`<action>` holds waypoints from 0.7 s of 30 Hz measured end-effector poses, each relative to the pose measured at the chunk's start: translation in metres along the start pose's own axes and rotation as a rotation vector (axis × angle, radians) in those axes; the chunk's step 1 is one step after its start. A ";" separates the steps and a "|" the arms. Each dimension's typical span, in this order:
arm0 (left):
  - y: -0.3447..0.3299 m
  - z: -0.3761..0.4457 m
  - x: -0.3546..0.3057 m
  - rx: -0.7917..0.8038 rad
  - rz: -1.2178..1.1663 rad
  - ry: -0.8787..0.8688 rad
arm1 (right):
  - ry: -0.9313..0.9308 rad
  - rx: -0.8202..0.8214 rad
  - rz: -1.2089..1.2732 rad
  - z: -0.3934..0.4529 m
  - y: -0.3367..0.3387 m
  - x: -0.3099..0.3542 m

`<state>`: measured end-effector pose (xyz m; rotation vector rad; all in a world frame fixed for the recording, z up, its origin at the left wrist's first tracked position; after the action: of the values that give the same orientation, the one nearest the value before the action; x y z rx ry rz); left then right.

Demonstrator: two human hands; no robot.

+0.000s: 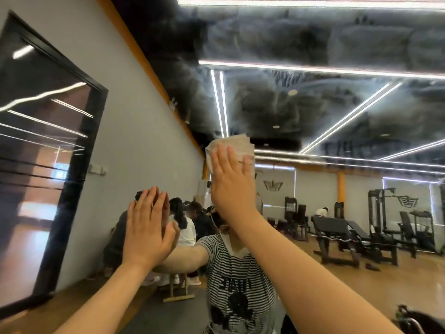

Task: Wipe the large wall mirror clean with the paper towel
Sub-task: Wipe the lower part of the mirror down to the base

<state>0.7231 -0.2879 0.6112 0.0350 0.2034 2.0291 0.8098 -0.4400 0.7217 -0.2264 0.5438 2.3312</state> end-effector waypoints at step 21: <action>0.000 0.001 -0.002 0.014 0.019 0.022 | -0.273 -0.127 0.094 -0.028 0.013 -0.127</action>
<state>0.7244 -0.2893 0.6118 0.0237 0.2322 2.0481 0.8930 -0.5390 0.7400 0.0608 0.2766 2.4386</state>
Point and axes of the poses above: each hand's wrist, its own z-axis towards the middle knuckle, its own y-axis out of the back of the hand, x = y × z, the point moved 3 cm from there along z, towards the middle knuckle, and after that the axes turned 1 degree about -y, right-handed, at the moved point
